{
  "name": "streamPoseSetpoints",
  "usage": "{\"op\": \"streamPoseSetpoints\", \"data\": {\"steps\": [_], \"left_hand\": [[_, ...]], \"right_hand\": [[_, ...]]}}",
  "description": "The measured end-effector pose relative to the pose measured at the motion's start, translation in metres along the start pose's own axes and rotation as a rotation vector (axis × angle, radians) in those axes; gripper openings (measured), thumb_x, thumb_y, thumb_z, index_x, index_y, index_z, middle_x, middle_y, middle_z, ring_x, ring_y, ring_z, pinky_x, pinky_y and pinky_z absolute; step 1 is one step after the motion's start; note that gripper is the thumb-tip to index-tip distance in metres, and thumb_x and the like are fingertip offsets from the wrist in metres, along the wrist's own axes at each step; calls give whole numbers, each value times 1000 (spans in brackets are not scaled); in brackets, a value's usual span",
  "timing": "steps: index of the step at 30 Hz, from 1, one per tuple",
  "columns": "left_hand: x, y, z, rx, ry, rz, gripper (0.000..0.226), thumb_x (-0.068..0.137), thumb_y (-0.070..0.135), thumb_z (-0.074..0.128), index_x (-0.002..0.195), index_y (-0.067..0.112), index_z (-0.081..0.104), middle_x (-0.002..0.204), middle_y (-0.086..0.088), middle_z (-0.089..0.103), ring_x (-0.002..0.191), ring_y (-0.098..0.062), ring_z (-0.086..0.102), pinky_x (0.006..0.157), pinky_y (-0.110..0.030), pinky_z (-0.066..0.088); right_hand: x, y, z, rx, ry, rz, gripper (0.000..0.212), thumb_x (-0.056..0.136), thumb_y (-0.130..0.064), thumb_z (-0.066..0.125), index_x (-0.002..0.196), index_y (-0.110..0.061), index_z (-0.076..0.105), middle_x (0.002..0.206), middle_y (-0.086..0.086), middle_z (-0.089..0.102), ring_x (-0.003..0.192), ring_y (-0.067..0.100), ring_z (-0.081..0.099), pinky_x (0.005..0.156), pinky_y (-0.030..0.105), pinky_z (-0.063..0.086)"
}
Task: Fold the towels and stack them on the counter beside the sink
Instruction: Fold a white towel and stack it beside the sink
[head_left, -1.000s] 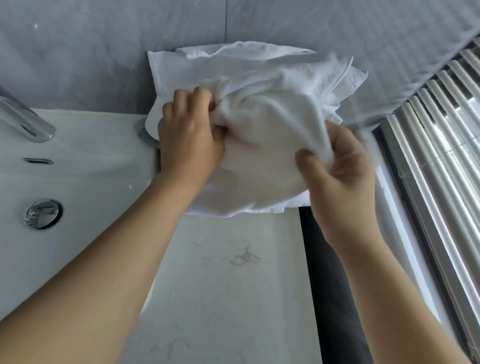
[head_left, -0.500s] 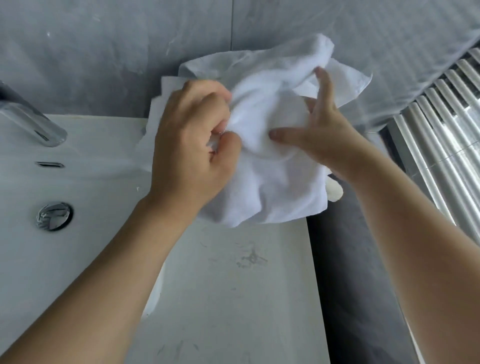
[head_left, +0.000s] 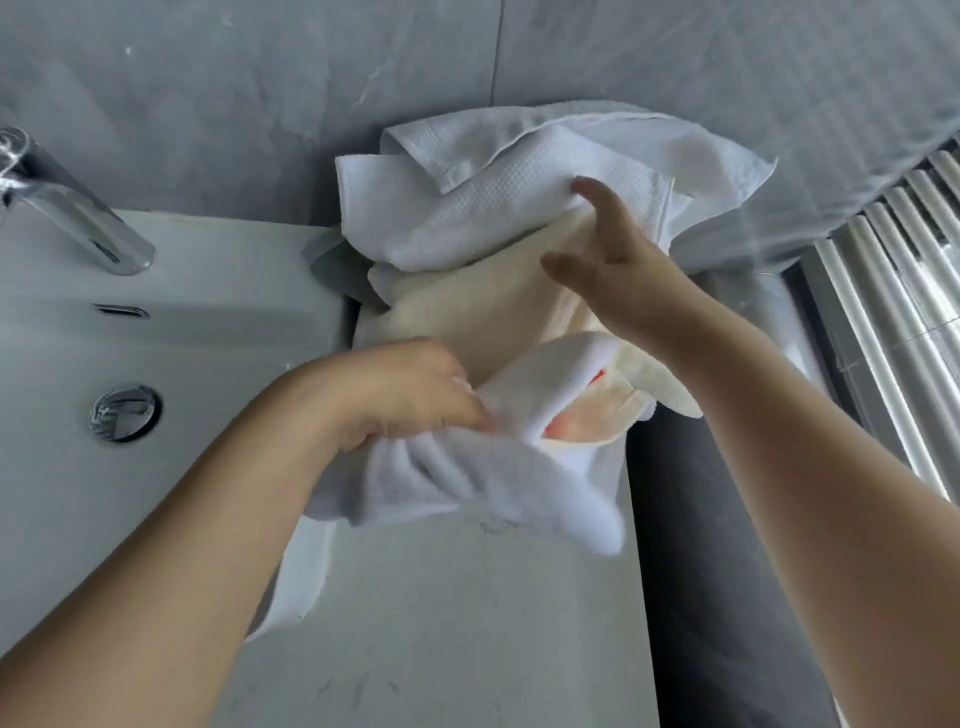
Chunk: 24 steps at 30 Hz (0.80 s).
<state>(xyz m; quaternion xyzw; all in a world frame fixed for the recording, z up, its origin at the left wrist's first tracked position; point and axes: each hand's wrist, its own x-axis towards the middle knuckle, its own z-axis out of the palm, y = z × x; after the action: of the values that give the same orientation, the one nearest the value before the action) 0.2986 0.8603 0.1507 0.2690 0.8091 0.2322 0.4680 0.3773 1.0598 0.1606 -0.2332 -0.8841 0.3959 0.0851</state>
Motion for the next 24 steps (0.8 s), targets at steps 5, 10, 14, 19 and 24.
{"op": "streamPoseSetpoints", "data": {"steps": [5,10,14,19,24], "left_hand": [[8,-9,-11,-600,312,114,36,83,25,77,55,21,57,57,0,60,58,-18,60,55,-26,44],[4,-17,-1,-805,325,258,34,81,28,70,100,0,66,92,-16,67,84,-27,67,76,-37,47],[0,-27,2,-849,333,262,36,71,29,62,86,-4,57,82,-13,52,75,-25,54,68,-37,38],[-3,-47,6,-1104,252,108,18,72,33,58,61,20,52,63,-1,50,59,-18,53,56,-27,42],[-3,-44,19,-1333,96,113,43,88,32,49,49,21,61,51,2,57,50,-14,61,47,-19,48]], "right_hand": [[-41,7,2,-67,106,-197,59,94,-41,50,148,-21,38,161,0,18,149,10,9,120,36,12],[-79,21,20,-292,-90,-294,92,79,-70,47,153,-19,25,162,-6,13,149,5,6,121,47,4],[-66,25,18,-213,-179,-195,81,84,-71,28,155,-32,18,163,-14,-4,148,3,-9,121,46,-3],[-77,23,32,-342,-185,-284,105,64,-92,43,151,-38,23,161,-7,-20,148,19,-18,118,55,-8],[-122,37,77,-441,128,-290,62,74,-58,70,122,-22,57,124,1,47,115,25,44,102,40,33]]}}
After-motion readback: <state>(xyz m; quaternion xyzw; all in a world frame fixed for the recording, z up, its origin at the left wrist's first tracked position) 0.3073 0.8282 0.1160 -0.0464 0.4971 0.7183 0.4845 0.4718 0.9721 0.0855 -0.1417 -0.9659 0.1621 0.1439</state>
